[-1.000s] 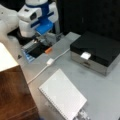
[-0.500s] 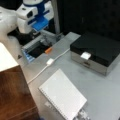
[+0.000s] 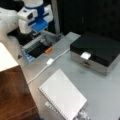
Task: Turn off the lamps. Pick up the book. Place the book on the shelf position.
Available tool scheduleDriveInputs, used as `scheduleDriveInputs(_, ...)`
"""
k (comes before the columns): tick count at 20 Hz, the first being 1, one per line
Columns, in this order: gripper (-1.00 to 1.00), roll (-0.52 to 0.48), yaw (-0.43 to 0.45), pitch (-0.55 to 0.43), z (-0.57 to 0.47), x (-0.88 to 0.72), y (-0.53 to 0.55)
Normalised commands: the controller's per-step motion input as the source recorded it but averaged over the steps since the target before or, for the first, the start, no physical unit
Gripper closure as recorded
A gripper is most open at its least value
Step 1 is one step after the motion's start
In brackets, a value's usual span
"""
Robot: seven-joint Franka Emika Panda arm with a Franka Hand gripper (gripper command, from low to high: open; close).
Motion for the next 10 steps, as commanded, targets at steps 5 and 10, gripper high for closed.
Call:
scheduleDriveInputs(5,-1.0,0.095,-0.11,-0.14,-0.31,-0.15,0.19)
scheduleDriveInputs(10,-1.0,0.116,-0.085,-0.115,-0.18,-0.15,0.25)
